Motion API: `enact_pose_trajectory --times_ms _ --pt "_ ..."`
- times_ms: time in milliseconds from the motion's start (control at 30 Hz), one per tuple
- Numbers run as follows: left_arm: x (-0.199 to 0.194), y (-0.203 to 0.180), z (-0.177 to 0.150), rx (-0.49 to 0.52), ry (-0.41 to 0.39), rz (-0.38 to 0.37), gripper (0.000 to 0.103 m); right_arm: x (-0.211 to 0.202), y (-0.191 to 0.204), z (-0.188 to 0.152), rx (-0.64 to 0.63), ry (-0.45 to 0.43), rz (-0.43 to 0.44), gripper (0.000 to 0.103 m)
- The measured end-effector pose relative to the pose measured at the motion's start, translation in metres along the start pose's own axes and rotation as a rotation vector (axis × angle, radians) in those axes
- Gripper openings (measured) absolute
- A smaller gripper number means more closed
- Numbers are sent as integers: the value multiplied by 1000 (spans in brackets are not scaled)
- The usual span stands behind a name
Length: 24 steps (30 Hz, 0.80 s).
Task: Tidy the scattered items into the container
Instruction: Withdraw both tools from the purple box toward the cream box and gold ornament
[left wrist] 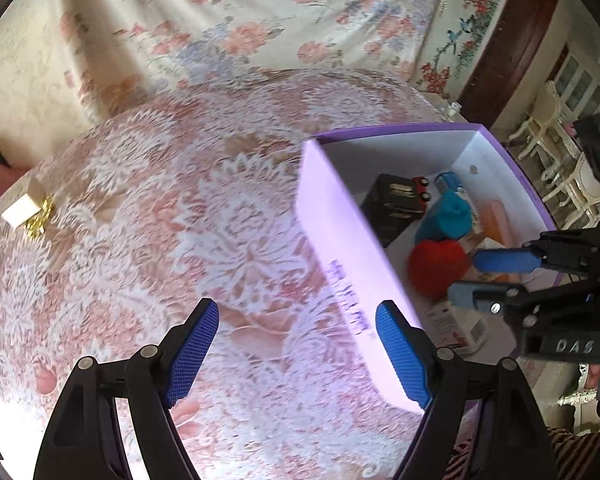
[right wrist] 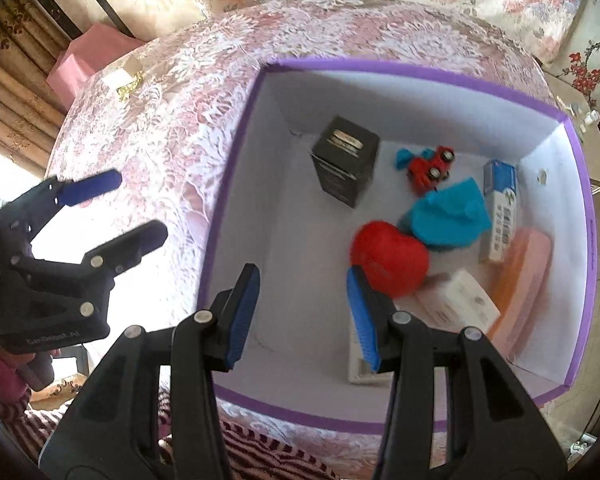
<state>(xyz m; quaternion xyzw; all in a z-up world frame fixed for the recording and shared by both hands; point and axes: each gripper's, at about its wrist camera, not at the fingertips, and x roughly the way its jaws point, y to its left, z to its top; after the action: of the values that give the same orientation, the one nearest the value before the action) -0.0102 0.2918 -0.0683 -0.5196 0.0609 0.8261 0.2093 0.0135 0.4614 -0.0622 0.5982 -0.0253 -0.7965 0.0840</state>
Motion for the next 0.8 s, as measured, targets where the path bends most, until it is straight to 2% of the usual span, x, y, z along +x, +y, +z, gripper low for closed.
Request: enact_pose_trajectory --times_ms 333,800 --pt "-9 68 -4 -43 11 2 81 -3 54 21 19 -67 -7 49" --pt "-19 173 -17 -107 36 57 81 46 156 50 -47 16 21 53"
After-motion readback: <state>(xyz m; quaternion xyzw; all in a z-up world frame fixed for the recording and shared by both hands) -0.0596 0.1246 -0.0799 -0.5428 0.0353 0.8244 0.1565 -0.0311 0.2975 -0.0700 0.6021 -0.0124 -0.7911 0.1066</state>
